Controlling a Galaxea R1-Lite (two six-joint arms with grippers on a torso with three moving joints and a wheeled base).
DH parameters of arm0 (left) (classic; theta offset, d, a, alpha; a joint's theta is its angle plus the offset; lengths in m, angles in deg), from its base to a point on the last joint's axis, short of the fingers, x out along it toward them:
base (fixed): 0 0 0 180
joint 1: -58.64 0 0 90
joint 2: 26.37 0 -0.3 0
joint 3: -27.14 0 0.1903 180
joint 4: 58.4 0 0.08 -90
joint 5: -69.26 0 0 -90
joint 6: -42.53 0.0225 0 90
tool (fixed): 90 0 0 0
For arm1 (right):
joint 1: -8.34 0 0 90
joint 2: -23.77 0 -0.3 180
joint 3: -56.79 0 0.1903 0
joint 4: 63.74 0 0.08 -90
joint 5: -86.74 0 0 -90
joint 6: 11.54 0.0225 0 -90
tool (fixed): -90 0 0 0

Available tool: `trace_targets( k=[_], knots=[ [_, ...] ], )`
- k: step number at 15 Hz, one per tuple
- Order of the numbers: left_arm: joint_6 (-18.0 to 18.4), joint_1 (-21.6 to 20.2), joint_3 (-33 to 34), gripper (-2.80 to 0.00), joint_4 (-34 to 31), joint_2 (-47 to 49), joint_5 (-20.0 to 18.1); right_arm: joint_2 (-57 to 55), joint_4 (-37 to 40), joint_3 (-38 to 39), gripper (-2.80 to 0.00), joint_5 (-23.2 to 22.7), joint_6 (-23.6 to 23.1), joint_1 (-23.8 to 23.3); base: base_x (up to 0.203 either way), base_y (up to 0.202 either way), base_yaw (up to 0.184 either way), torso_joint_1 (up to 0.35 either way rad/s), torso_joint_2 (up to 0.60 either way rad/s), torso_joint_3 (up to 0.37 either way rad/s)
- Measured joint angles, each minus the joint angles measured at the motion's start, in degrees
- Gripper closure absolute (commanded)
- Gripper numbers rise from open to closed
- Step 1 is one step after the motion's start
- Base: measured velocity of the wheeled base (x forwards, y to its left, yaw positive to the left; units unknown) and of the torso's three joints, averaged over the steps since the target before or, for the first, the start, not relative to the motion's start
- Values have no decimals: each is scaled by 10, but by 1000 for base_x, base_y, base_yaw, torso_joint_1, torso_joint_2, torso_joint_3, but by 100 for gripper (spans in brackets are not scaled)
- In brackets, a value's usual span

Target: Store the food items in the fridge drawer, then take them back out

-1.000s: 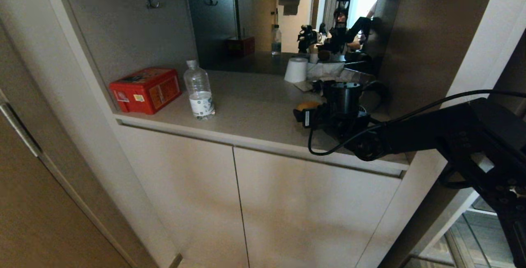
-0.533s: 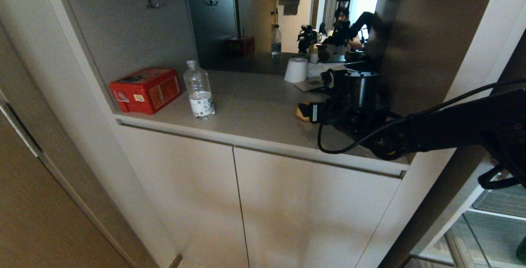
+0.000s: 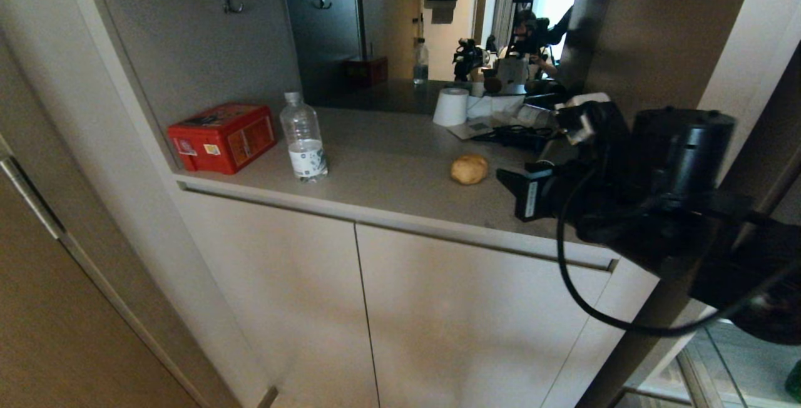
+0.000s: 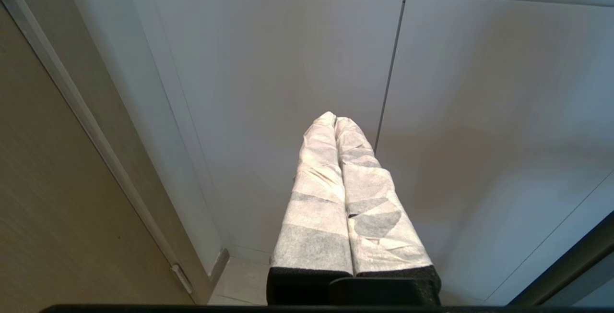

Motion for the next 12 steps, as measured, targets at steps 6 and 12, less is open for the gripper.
trace_targets(
  k=[6, 12],
  knots=[
    [0, 0, 0, 0, 0, 0, 0, 325, 71, 195, 0, -23, -6, 35, 0, 0, 0, 0, 0, 0],
    [0, 0, 0, 0, 0, 0, 0, 663, 290, 289, 0, -59, -6, -73, 0, 0, 0, 0, 0, 0]
  ],
)
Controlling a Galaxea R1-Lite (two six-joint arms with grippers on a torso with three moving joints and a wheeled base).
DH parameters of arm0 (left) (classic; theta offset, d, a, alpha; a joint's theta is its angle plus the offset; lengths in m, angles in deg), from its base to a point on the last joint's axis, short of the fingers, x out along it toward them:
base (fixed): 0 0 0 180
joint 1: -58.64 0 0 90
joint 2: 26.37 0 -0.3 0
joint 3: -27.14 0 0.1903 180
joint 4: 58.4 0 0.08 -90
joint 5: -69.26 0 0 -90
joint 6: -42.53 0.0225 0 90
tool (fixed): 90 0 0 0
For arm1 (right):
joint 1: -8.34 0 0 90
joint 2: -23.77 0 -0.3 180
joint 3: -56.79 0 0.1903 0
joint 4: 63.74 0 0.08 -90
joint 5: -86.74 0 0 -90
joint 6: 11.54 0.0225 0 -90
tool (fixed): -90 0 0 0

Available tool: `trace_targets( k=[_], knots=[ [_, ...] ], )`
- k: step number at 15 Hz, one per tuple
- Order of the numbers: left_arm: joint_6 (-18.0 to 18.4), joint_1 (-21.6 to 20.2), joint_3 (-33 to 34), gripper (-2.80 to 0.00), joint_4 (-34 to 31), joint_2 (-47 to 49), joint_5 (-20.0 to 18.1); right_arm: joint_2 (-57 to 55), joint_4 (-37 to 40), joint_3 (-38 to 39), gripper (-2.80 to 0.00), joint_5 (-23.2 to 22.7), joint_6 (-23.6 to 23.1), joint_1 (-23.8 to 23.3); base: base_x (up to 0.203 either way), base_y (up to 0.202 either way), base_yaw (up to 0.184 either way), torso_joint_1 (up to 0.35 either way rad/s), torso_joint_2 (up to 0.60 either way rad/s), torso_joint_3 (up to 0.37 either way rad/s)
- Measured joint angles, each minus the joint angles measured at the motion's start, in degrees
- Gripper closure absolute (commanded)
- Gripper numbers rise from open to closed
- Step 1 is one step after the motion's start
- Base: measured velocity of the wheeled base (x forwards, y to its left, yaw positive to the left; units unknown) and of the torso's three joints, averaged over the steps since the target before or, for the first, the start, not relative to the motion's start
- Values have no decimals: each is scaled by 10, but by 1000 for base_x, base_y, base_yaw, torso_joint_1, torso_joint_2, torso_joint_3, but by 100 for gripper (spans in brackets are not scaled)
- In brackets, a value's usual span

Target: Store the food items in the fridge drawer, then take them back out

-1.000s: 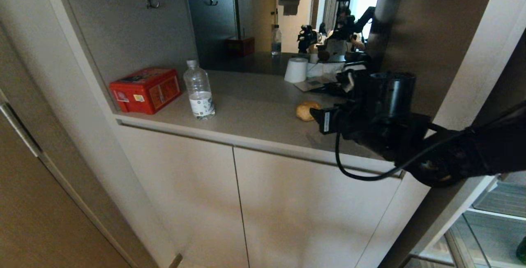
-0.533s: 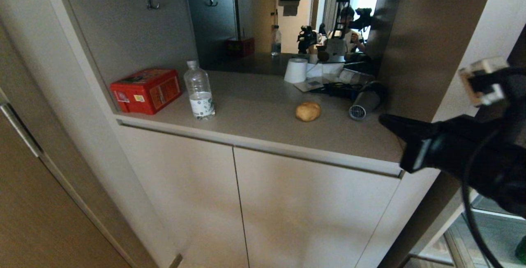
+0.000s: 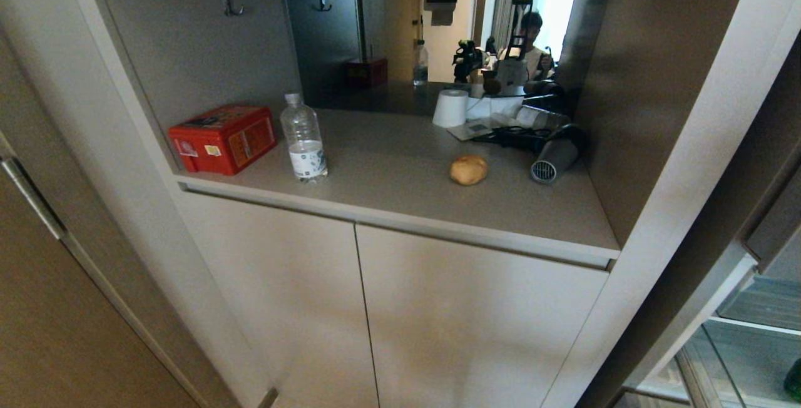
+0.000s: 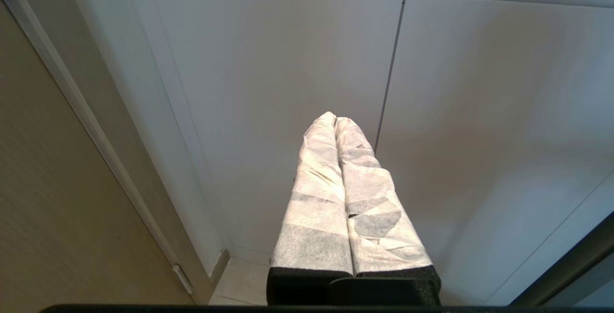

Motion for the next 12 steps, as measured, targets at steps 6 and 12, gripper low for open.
trace_targets(
  k=[6, 12],
  knots=[
    [0, 0, 0, 0, 0, 0, 0, 124, 77, 47, 0, -58, 9, -234, 0, 0, 0, 0, 0, 0],
    [0, 0, 0, 0, 0, 0, 0, 182, 92, 143, 0, -74, -38, -262, 0, 0, 0, 0, 0, 0]
  ],
)
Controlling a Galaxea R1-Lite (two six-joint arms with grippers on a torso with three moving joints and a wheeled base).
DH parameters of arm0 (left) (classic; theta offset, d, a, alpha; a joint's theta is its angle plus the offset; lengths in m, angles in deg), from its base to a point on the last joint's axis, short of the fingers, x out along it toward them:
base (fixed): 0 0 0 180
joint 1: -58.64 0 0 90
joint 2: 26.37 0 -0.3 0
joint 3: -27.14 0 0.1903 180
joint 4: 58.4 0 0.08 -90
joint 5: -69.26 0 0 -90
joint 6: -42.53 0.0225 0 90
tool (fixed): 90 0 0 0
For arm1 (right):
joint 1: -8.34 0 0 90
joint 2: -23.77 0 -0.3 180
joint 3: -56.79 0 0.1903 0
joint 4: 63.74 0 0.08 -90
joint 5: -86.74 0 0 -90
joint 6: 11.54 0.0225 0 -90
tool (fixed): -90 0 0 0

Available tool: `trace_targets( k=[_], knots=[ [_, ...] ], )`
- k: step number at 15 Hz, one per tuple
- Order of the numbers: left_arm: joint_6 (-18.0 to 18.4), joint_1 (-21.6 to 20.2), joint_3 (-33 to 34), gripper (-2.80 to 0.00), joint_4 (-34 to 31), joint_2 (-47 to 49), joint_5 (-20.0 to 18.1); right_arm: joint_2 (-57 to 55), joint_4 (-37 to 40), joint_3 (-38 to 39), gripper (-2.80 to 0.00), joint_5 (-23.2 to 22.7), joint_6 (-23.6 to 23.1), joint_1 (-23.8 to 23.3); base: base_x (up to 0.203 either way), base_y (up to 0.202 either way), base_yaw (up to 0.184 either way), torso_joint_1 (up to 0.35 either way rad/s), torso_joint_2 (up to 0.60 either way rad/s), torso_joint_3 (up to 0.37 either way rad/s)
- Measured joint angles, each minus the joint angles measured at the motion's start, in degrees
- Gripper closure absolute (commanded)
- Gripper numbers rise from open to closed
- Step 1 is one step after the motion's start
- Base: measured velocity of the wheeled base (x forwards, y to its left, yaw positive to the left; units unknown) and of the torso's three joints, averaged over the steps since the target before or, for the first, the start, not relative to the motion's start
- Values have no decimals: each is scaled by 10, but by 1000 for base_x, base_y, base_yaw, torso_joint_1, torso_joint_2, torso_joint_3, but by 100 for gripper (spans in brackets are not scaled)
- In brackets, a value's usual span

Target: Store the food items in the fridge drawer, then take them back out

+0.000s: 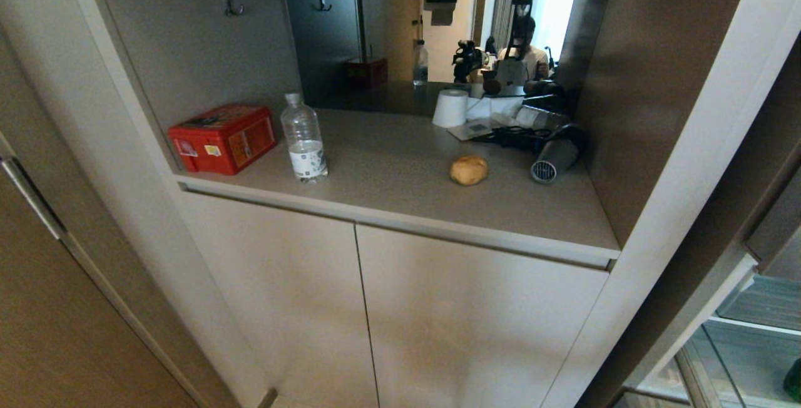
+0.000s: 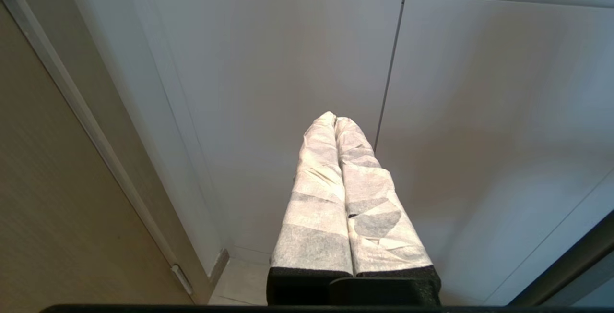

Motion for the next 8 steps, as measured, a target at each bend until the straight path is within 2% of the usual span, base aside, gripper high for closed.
trace_targets(
  k=[4, 8],
  knots=[
    [0, 0, 0, 0, 1, 0, 0, 82, 63, 57, 0, -15, -13, 10, 0, 0, 0, 0, 0, 0],
    [1, 0, 0, 0, 1, 0, 0, 105, 65, 67, 0, -16, -10, 12, 0, 0, 0, 0, 0, 0]
  ],
)
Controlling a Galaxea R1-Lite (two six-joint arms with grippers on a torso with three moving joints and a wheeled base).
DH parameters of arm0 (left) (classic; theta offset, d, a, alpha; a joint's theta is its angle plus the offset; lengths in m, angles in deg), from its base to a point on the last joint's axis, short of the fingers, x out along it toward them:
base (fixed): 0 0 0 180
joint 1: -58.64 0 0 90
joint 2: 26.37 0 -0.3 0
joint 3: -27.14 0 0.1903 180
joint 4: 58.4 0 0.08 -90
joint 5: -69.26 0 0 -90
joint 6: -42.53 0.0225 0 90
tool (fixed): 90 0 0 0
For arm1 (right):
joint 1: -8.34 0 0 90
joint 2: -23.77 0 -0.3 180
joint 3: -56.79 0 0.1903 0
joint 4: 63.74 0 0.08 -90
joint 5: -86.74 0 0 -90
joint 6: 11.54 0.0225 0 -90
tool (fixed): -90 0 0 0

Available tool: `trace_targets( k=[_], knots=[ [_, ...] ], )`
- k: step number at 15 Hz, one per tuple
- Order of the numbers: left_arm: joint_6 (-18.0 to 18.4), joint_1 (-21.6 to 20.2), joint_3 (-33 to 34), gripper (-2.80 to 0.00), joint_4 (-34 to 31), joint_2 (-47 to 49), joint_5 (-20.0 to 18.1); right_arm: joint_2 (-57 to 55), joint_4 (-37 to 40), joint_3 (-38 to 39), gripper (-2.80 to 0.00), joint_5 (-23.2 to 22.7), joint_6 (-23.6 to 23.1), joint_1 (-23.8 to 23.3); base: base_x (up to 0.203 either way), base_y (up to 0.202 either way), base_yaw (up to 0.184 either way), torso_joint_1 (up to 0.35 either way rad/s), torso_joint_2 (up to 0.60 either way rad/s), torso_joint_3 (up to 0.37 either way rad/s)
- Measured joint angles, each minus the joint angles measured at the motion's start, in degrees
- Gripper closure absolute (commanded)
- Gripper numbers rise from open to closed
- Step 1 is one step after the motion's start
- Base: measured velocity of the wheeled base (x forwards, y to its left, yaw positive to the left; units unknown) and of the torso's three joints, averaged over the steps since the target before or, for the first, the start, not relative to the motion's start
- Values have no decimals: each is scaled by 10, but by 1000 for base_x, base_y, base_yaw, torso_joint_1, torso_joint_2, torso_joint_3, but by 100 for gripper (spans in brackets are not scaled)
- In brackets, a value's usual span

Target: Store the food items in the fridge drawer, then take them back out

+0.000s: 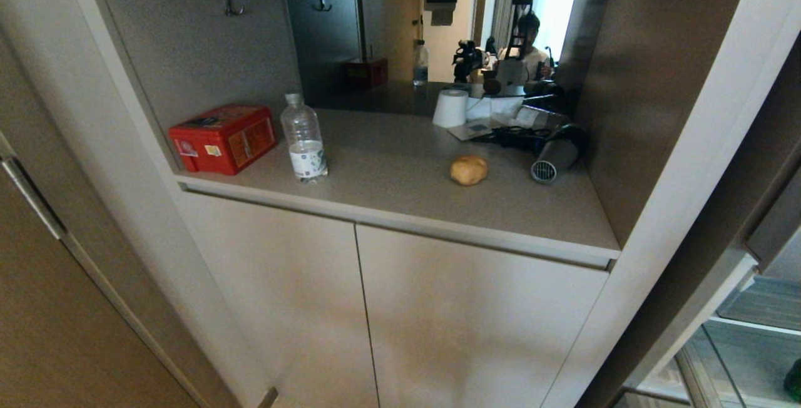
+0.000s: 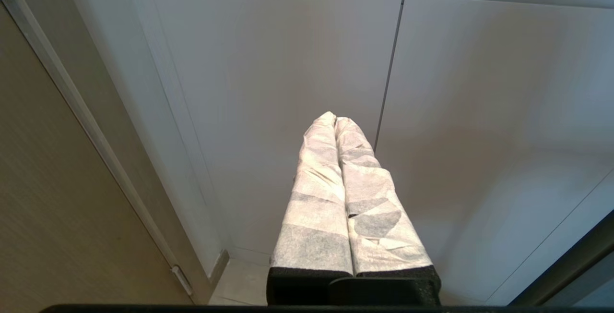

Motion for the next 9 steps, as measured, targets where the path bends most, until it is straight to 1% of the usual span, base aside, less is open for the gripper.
trace_targets(
  k=[2, 4, 8, 9],
  knots=[
    [0, 0, 0, 0, 0, 0, 0, 2, 0, 1, 0, 1, 12, 0, 0, 0, 0, 0, 0, 0],
    [0, 0, 0, 0, 0, 0, 0, 3, 1, 1, 0, 2, 40, 0, 0, 0, 0, 0, 0, 0],
    [0, 0, 0, 0, 0, 0, 0, 4, 2, 1, 0, 0, 38, 0, 0, 0, 0, 0, 0, 0],
    [0, 0, 0, 0, 0, 0, 0, 4, 3, 1, 0, 0, 37, 0, -7, 6, -55, -2, 0, 2]
  ],
)
